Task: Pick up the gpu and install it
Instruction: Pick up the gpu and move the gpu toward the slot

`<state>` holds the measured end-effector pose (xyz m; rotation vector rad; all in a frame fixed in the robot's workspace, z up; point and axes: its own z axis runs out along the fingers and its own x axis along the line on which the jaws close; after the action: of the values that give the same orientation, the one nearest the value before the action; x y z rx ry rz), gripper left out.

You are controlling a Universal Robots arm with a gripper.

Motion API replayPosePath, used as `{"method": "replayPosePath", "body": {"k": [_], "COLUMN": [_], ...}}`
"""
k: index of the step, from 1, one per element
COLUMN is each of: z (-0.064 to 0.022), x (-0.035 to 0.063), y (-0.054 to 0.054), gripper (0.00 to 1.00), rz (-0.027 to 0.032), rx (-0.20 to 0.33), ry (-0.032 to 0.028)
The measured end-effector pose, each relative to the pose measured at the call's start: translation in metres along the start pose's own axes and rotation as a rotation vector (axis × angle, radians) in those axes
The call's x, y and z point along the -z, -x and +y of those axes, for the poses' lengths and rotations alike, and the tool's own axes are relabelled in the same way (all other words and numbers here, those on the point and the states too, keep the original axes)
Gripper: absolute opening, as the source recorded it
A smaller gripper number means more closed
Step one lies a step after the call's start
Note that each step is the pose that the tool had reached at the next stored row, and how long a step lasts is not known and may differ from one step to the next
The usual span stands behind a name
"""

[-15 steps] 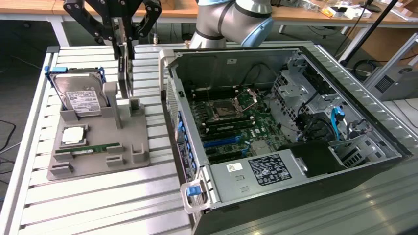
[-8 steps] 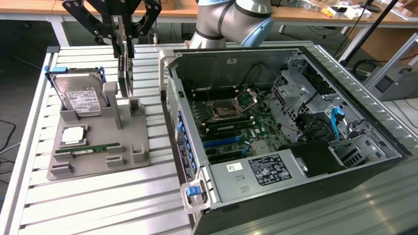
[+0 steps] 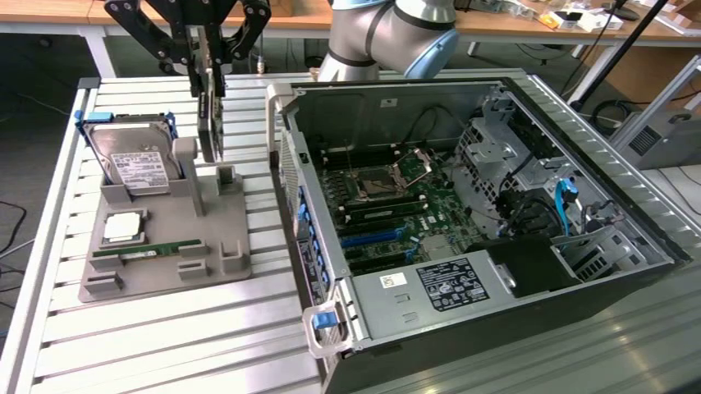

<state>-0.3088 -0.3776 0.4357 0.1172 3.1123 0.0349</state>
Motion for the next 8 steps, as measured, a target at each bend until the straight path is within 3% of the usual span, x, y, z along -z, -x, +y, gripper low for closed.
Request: {"method": "replayPosePath", "body": {"k": [4, 8], "z": [-0.0004, -0.0003], "x": [-0.0001, -0.0001], "y": [0.0002, 0.0017], "gripper": [0.27, 0.27], "rz": [-0.0004, -0.0014], "rx": [0.000, 0.000], "ry": [-0.0029, -0.0176]}}
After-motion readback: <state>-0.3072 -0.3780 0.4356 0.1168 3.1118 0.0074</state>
